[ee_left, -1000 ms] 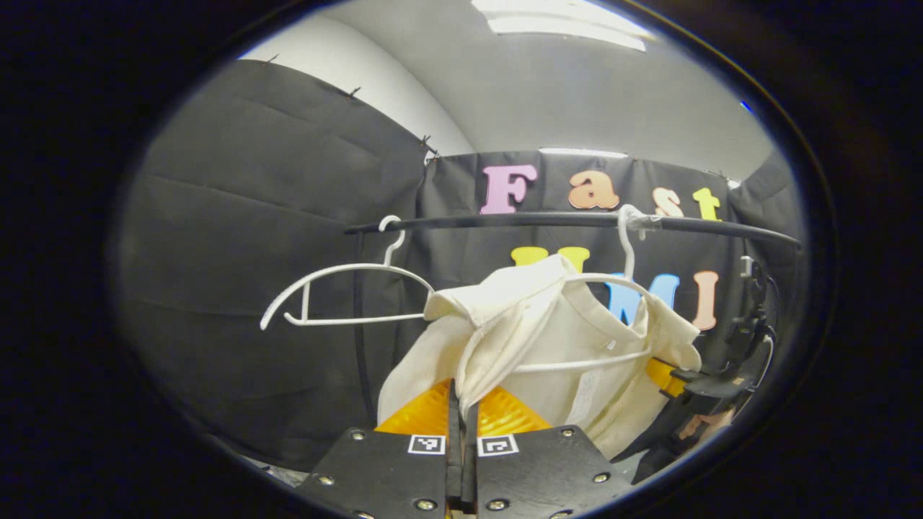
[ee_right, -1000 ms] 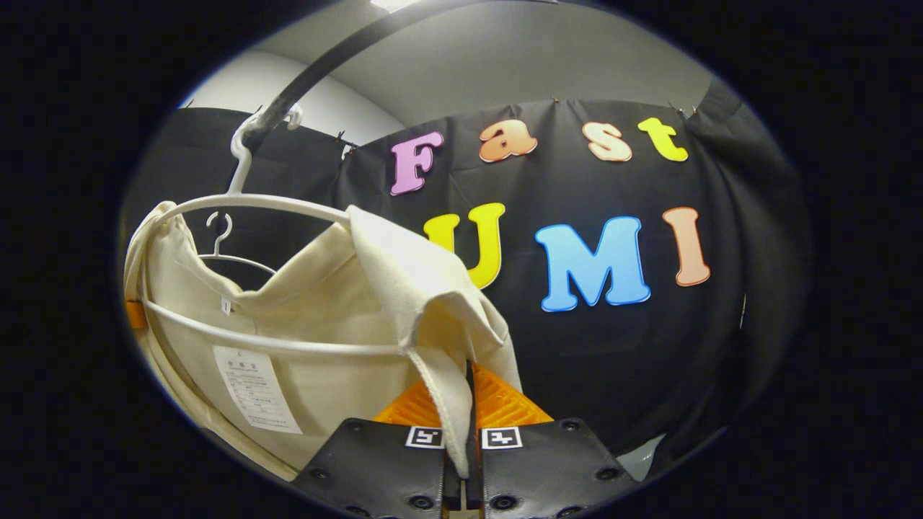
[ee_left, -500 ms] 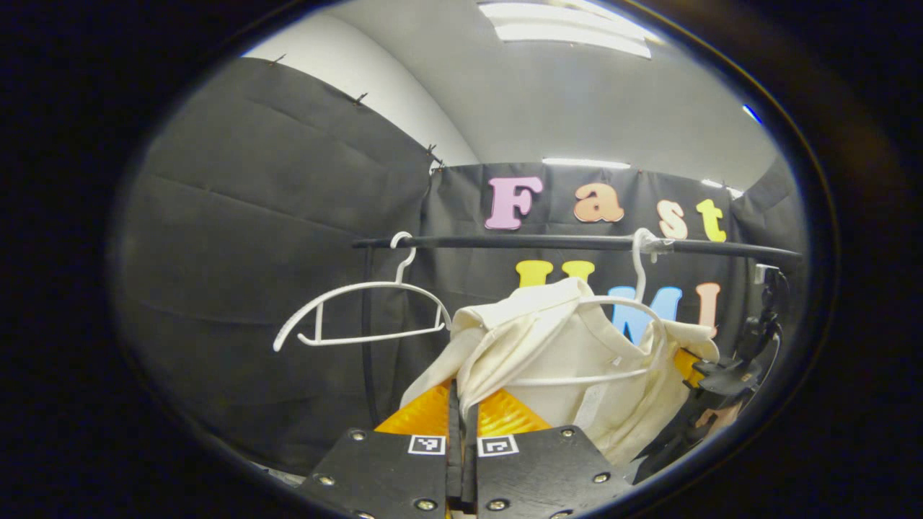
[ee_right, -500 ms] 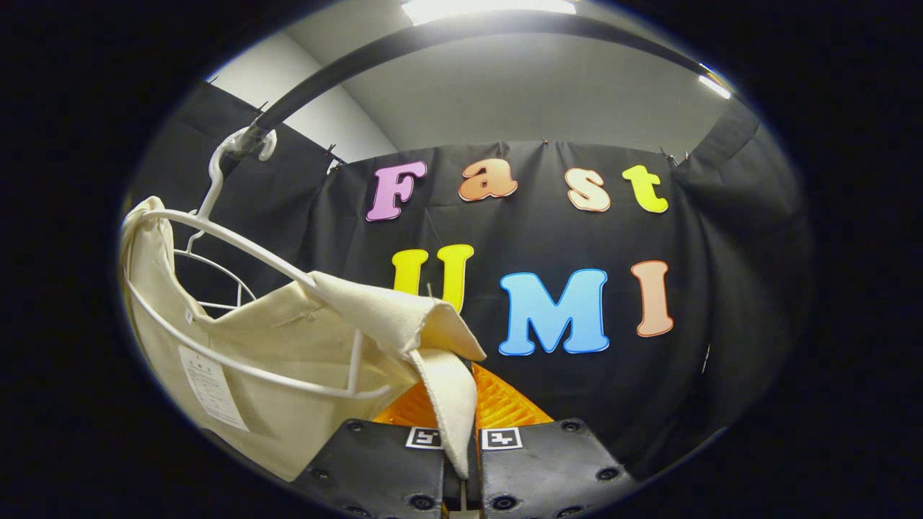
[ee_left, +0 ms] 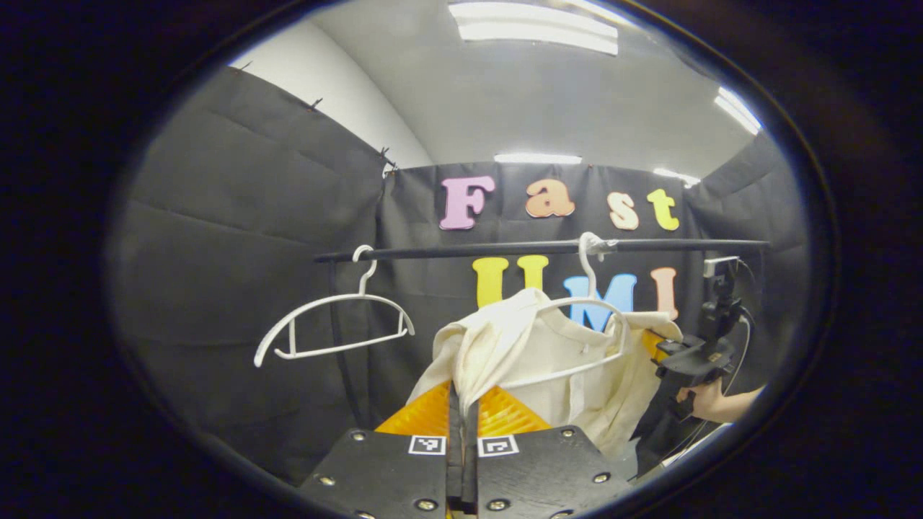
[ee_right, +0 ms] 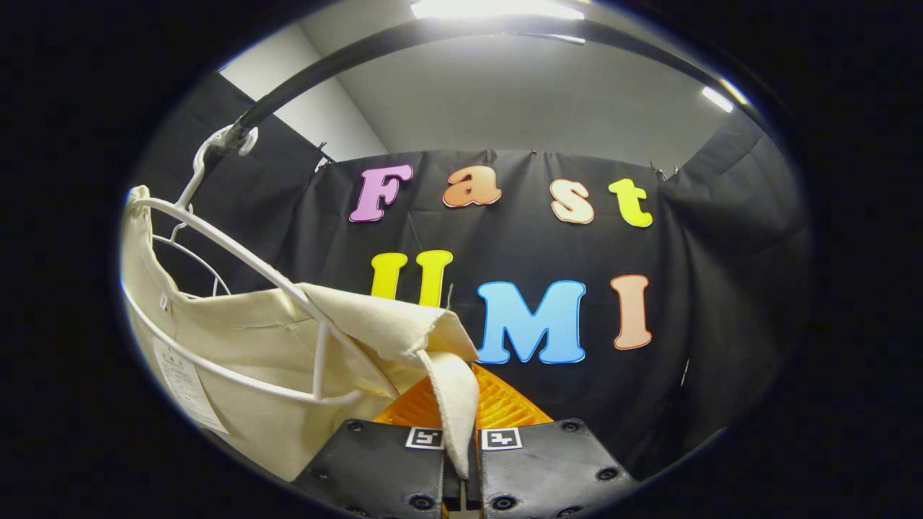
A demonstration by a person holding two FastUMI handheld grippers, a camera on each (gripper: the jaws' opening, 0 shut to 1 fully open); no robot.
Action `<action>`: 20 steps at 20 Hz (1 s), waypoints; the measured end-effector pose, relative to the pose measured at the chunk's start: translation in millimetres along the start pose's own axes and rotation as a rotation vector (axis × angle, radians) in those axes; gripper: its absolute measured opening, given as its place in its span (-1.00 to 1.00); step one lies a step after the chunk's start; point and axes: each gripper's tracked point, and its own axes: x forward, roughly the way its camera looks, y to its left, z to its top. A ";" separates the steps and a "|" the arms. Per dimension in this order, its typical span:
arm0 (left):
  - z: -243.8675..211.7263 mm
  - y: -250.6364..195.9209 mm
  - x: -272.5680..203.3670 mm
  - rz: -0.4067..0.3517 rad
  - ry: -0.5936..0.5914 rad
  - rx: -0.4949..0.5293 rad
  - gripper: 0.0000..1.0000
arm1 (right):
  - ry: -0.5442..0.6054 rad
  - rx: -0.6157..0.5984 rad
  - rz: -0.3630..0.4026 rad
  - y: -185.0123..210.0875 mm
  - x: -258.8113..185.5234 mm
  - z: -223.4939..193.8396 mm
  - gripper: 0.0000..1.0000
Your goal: Grasp the clothes on the hanger with both hands and then place them into the laundry hamper below.
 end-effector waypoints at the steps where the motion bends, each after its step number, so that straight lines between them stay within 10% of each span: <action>1: 7.9 4.6 -2.8 0.002 -0.016 -0.008 -0.99 | -0.009 -0.006 -0.001 -1.2 1.1 2.9 -0.91; 20: -14.6 69.0 86.2 0.072 -0.003 -0.037 -0.98 | -0.007 -0.088 -0.038 -5.0 54.9 -43.4 -0.92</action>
